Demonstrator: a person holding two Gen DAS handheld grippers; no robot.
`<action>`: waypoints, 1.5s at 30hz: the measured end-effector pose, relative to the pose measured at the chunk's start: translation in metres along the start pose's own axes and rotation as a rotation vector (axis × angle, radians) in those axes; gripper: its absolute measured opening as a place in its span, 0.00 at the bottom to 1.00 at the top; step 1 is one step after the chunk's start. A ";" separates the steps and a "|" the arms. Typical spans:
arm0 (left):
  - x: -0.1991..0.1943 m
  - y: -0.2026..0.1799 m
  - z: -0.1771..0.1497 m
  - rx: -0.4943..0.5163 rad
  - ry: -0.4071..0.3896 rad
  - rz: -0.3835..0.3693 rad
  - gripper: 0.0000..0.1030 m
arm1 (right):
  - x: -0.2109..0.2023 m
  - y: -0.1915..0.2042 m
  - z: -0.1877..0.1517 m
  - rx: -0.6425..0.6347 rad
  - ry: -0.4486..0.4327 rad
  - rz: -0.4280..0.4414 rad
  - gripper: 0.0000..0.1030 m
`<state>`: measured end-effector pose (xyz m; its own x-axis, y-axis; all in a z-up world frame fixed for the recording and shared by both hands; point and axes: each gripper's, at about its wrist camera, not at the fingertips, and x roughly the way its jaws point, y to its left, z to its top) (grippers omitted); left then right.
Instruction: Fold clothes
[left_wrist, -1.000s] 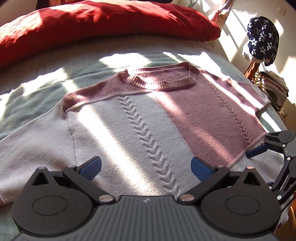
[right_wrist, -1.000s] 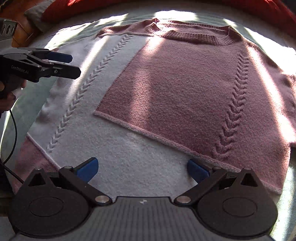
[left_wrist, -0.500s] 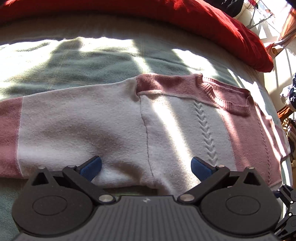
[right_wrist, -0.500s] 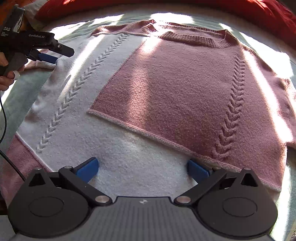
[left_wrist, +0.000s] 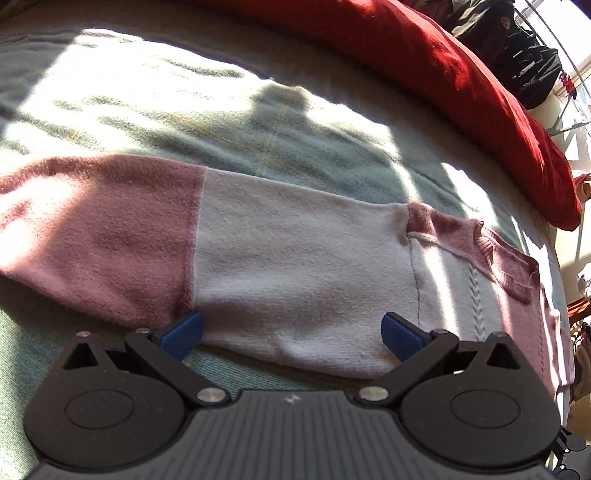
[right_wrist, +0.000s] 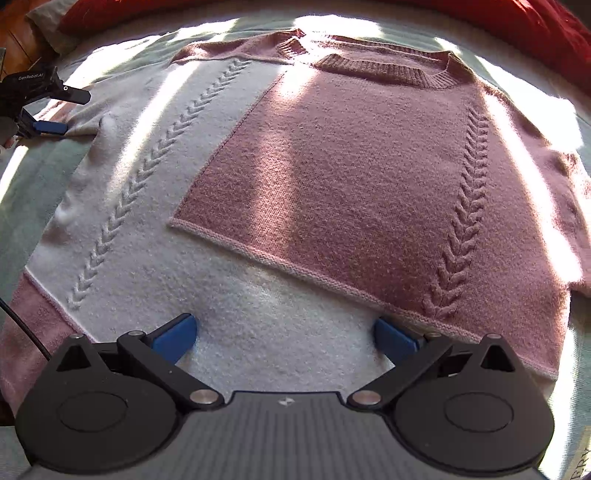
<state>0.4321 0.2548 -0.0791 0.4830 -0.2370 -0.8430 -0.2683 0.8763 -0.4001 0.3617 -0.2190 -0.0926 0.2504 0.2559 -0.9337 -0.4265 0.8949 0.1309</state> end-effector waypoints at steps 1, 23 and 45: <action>-0.005 0.005 0.001 -0.018 -0.008 -0.003 0.99 | -0.001 0.001 0.002 -0.002 0.012 -0.001 1.00; -0.042 0.103 0.040 -0.188 -0.160 0.124 0.99 | -0.018 0.052 0.085 0.079 -0.021 0.109 1.00; -0.013 0.124 0.078 -0.074 -0.166 0.280 0.99 | 0.033 0.055 0.079 0.131 0.060 0.155 1.00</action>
<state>0.4574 0.3989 -0.0895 0.5091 0.0859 -0.8564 -0.4671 0.8633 -0.1911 0.4154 -0.1325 -0.0901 0.1370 0.3760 -0.9165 -0.3388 0.8872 0.3133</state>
